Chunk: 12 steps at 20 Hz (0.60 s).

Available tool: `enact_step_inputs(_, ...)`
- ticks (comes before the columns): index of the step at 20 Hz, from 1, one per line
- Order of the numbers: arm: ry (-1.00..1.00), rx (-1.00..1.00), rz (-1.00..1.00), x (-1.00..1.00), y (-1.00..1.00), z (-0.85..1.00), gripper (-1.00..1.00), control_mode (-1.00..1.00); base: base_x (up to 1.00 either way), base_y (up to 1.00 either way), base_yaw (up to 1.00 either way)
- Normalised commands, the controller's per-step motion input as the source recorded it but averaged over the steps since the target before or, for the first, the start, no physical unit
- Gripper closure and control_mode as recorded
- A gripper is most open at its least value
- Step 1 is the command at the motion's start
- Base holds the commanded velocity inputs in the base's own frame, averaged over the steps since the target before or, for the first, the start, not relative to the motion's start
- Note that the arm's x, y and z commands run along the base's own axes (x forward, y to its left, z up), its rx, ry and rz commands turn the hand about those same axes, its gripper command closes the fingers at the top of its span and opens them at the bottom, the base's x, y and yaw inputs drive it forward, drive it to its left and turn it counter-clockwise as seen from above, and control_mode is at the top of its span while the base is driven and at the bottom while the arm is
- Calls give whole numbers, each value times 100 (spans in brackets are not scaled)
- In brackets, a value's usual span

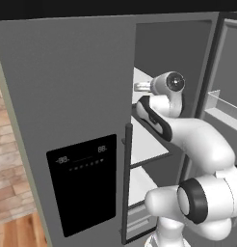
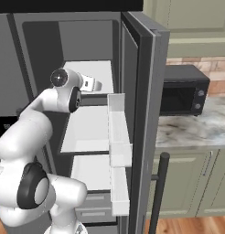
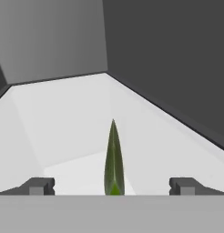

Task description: There is a bowl on the dining counter. Grab a lemon wedge from the fridge and place it in the bowl. Then get the liquor bottle and glass cup from the cabinet and place them next to the bowl.

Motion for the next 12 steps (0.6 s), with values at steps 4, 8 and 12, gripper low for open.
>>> enact_step_inputs(4,0,0,0,12,0,-9,-100,-100,0,0,0)
enact_step_inputs(8,0,0,0,9,0,-15,-100,-100,0,0,0)
enact_step_inputs(12,0,0,0,8,0,-22,100,-100,0,0,0)
